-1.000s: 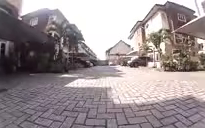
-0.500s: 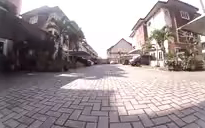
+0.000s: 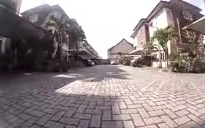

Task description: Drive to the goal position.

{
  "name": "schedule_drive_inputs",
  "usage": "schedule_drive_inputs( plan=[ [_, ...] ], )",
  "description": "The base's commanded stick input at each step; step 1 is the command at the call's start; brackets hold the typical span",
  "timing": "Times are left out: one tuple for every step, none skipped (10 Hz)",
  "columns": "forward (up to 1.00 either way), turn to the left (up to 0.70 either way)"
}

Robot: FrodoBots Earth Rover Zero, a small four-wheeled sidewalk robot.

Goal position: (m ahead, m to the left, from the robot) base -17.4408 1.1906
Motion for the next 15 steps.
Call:
schedule_drive_inputs(
  plan=[
    [0.69, 0.03],
    [0.69, 0.03],
    [0.69, 0.03],
    [0.69, 0.03],
    [0.69, 0.03],
    [0.69, 0.03],
    [0.69, 0.03],
    [0.69, 0.03],
    [0.69, 0.03],
    [0.69, 0.03],
    [0.69, 0.03],
    [0.69, 0.03],
    [0.69, 0.03],
    [0.69, 0.03],
    [0.69, 0.03]
  ],
)
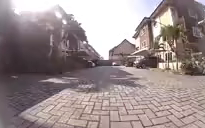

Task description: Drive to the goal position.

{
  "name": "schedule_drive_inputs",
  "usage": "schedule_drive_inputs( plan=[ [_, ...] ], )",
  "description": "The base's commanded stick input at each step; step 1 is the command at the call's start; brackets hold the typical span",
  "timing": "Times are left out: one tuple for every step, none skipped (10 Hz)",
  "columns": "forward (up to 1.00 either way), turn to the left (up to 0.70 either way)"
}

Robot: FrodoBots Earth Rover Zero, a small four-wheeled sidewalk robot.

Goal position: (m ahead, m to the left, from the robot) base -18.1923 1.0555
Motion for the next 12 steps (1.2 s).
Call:
schedule_drive_inputs(
  plan=[
    [0.69, 0.03],
    [0.69, 0.03],
    [0.69, 0.03],
    [0.69, 0.03],
    [0.69, 0.03],
    [0.69, 0.03],
    [0.69, 0.03],
    [0.69, 0.03],
    [0.69, 0.03],
    [0.69, 0.03],
    [0.69, 0.03],
    [0.69, 0.03]
  ],
)
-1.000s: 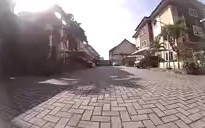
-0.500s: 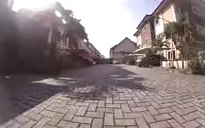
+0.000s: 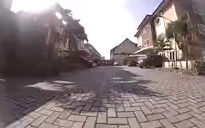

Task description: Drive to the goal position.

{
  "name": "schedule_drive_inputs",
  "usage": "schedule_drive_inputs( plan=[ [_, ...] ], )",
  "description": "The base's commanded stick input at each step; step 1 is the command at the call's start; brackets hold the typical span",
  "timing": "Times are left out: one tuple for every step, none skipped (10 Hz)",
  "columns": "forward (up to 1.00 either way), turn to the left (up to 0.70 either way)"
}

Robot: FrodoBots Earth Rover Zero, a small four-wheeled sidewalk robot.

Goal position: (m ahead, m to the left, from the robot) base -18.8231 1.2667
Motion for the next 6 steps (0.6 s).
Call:
schedule_drive_inputs(
  plan=[
    [0.69, 0.03],
    [0.69, 0.03],
    [0.69, 0.03],
    [0.69, 0.03],
    [0.69, 0.03],
    [0.69, 0.03]
  ],
)
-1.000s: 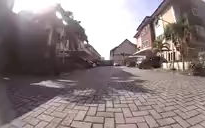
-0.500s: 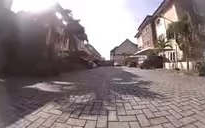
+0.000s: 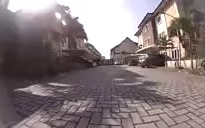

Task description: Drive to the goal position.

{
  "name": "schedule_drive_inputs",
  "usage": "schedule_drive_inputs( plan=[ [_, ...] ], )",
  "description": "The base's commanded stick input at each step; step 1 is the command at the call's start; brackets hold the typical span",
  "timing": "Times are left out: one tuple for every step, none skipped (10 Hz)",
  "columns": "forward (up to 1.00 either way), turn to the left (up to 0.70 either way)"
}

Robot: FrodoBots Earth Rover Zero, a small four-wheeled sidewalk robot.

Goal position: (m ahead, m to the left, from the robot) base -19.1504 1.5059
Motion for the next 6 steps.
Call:
schedule_drive_inputs(
  plan=[
    [0.69, 0.03],
    [0.69, 0.03],
    [0.69, 0.03],
    [0.69, 0.03],
    [0.69, 0.03],
    [0.69, 0.03]
  ],
)
